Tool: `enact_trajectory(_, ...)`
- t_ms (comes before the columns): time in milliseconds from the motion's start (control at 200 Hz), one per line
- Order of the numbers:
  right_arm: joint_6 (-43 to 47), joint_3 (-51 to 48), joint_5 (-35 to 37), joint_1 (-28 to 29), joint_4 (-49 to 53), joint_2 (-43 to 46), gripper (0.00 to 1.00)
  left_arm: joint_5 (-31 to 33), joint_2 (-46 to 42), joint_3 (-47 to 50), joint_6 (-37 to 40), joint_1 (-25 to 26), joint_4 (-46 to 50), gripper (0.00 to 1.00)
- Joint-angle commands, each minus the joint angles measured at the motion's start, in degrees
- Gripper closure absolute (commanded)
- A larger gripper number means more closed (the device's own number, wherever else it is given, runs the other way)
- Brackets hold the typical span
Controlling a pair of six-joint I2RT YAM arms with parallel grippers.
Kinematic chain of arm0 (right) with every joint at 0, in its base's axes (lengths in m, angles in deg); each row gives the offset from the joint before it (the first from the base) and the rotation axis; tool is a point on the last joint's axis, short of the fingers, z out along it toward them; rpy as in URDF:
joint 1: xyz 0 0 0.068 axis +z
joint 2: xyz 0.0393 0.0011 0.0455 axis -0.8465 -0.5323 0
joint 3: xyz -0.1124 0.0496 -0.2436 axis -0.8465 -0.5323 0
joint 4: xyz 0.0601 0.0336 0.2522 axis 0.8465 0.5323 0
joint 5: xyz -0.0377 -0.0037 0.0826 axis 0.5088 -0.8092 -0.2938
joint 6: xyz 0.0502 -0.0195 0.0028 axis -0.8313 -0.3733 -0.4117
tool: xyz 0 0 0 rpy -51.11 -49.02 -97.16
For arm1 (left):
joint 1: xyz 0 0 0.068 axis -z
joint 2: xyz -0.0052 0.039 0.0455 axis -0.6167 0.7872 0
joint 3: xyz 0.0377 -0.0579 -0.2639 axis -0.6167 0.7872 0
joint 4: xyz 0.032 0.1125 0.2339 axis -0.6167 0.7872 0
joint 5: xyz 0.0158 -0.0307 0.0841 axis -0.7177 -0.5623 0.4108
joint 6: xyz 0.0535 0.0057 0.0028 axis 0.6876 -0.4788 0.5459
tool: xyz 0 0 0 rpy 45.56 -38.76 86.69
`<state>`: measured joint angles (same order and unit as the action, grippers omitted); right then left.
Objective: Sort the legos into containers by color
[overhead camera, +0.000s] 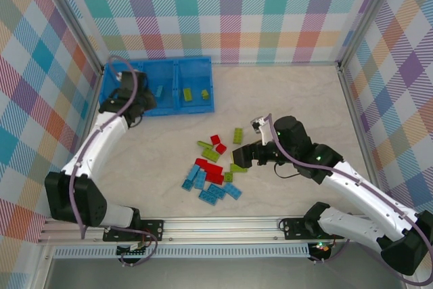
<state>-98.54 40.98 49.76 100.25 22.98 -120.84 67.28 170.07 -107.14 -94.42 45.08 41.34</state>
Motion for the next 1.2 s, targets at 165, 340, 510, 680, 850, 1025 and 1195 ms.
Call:
enact_trajectory(165, -2.6, -0.8, -0.1, 0.2, -1.1, 3.4, 0.03, 1.9, 18.1, -15.2, -3.2, -14.9, -2.4, 0.77)
enact_trajectory(340, -3.8, -0.9, 0.5, 0.2, -0.5, 4.7, 0.03, -1.5, 33.0, -28.8, -0.7, -17.7, 3.0, 0.67)
enact_trajectory(510, -4.6, 1.4, 1.0, 0.2, 2.0, 4.4, 0.03, -3.5, 39.5, -35.1, 2.6, -18.6, 3.8, 0.55)
enact_trajectory(680, -5.9, 1.0, 2.1, 0.2, 0.9, 4.1, 0.03, -7.0, 38.3, -35.4, 0.2, -18.9, 3.9, 0.39)
enact_trajectory(850, -9.4, 2.0, 17.1, 0.2, 4.6, 0.0, 0.03, -9.7, 30.0, -28.7, -3.0, -18.8, 2.1, 0.38)
enact_trajectory(1025, -7.0, 7.0, 18.6, 0.0, 4.7, -12.5, 0.04, -14.9, 10.4, -13.8, -7.7, -15.9, -2.4, 0.39)
enact_trajectory(1195, -6.5, 12.7, 22.2, -0.5, 3.1, -26.5, 0.07, -13.3, -6.5, -7.1, 1.6, -2.6, 1.0, 0.39)
